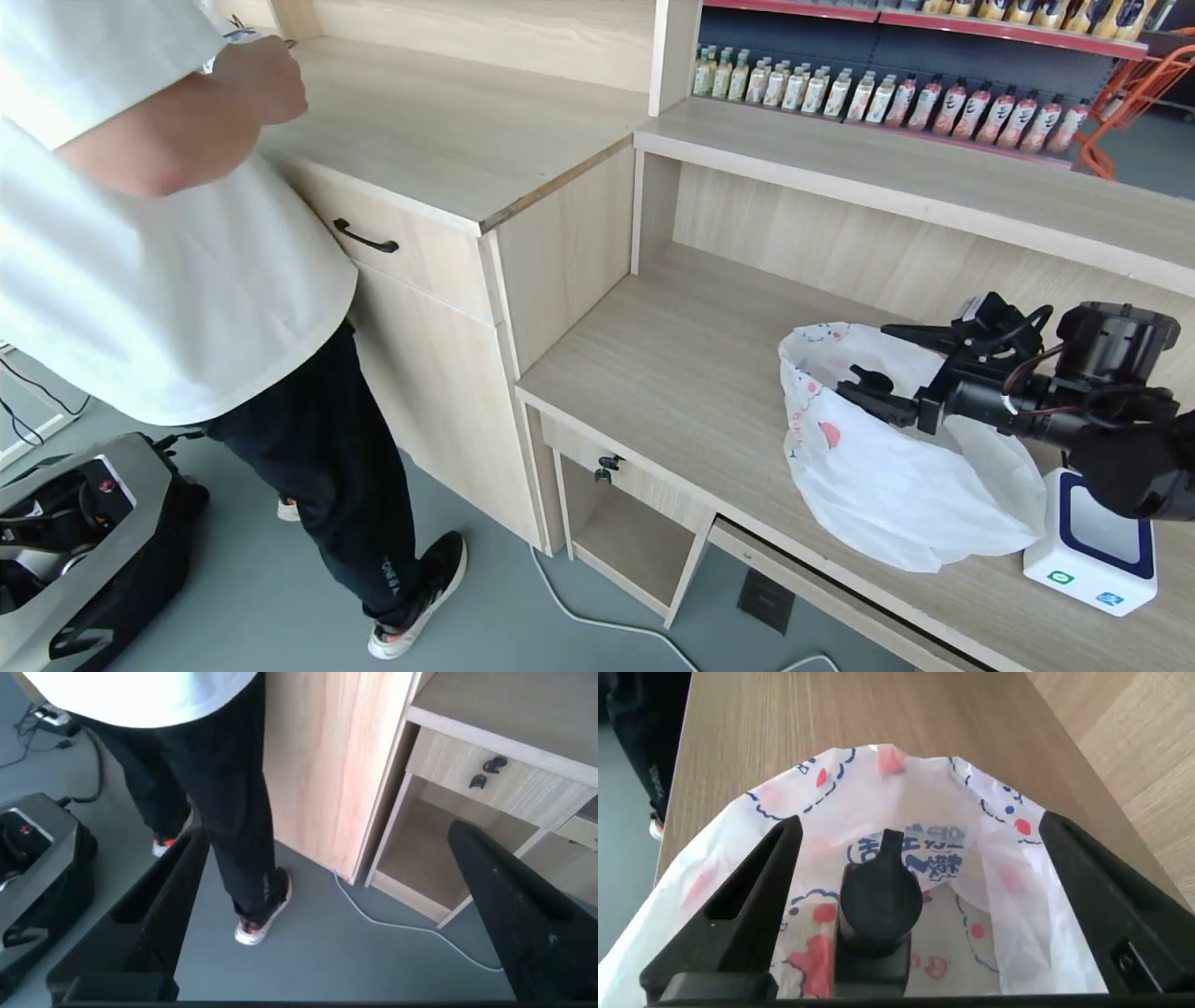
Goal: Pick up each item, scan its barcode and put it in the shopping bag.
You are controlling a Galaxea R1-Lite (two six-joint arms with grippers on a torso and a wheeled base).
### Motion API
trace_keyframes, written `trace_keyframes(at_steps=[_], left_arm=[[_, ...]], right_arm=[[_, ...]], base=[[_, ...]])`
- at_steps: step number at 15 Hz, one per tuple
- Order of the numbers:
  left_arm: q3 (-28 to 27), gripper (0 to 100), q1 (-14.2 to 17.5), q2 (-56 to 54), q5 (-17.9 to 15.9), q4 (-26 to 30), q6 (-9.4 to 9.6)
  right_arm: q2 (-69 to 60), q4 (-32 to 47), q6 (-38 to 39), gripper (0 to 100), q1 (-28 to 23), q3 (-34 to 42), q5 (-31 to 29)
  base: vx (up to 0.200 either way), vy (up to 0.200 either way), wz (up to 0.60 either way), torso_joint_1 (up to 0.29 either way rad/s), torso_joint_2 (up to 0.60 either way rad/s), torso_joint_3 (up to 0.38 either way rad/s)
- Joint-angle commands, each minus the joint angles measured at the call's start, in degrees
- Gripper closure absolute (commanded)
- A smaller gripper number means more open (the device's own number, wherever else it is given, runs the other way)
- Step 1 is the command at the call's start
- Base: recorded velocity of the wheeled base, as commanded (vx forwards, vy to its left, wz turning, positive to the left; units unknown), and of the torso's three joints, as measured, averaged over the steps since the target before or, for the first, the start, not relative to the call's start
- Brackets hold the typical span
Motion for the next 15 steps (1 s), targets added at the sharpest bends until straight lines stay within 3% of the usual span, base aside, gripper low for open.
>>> trace_keyframes(at_steps=[1, 6, 13, 15], left_arm=[[0.0, 0, 0.02, 0.02, 0.0, -0.01, 0.0], [0.0, 0, 0.02, 0.02, 0.0, -0.01, 0.0], [0.0, 0, 0.02, 0.02, 0.0, -0.01, 0.0], [0.0, 0, 0.02, 0.02, 0.0, -0.01, 0.0]], right_arm=[[-4.9, 0.11, -2.93, 0, -2.44, 1.37, 0.03], [-14.57, 4.68, -6.53, 0, -9.47, 1.2, 0.2], [-25.38, 1.07, 1.64, 0, -12.81, -7.15, 3.28], [-27.84, 1.34, 1.55, 0, -17.03, -7.68, 3.1]], base=[[0.0, 0.0, 0.0, 0.0, 0.0, 0.0], [0.0, 0.0, 0.0, 0.0, 0.0, 0.0], [0.0, 0.0, -0.6, 0.002, 0.0, 0.004], [0.0, 0.0, -0.6, 0.005, 0.01, 0.002]])
